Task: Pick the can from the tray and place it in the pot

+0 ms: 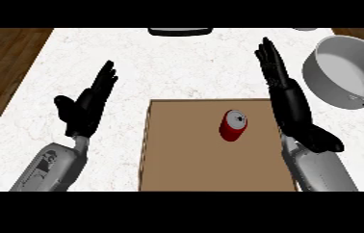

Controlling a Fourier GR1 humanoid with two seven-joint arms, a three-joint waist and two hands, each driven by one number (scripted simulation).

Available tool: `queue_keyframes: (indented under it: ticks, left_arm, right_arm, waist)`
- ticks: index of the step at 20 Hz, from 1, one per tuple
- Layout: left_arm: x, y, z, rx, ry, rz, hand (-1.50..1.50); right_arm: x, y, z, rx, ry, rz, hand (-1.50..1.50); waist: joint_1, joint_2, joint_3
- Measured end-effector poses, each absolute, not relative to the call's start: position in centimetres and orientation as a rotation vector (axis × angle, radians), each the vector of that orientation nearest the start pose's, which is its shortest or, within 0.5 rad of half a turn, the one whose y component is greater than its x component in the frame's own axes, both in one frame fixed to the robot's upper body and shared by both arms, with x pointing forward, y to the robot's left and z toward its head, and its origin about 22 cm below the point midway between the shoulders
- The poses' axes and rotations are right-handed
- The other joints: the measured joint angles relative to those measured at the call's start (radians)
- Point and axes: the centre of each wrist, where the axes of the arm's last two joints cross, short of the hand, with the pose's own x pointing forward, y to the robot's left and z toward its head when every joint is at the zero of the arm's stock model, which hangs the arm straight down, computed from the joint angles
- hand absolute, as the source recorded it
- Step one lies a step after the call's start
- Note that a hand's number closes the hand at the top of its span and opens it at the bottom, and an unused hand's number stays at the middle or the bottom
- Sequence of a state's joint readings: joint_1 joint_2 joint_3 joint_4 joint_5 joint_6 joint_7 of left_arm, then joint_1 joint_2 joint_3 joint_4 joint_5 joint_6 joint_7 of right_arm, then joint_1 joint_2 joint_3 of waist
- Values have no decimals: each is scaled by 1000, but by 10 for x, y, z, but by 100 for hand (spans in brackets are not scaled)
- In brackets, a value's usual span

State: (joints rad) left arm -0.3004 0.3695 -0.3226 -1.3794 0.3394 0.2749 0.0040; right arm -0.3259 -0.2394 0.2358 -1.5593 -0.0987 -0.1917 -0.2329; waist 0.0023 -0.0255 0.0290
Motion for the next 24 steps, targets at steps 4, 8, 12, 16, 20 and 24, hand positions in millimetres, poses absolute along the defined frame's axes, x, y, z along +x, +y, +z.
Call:
queue_keyframes:
  ticks: [4, 8, 12, 16, 20, 24]
  left_arm:
    - [290, 238, 32, 86, -1615, -95, 0]
    - [279, 248, 24, 160, -1641, 0, 0]
    - [262, 243, 13, 151, -1661, 41, 0]
    - [246, 235, 6, 130, -1679, 51, 0]
    - [242, 230, 7, 125, -1693, 48, 0]
    - [239, 231, 8, 123, -1701, 43, 0]
  right_arm:
    - [283, -221, 89, -95, -2208, 244, 150]
    - [265, -279, 89, -495, -2226, 211, -150]
    - [227, -290, 57, -787, -2167, 58, -150]
    - [183, -261, 44, -851, -2262, 41, -150]
    - [147, -237, 46, -889, -2273, 103, -150]
    - [119, -232, 46, -936, -2118, 249, -150]
  waist:
    - [-12, 8, -18]
    - [-65, 2, -29]
    - [-57, 8, -29]
    - [-35, 14, -29]
    - [-21, 19, -30]
    - [-14, 23, -32]
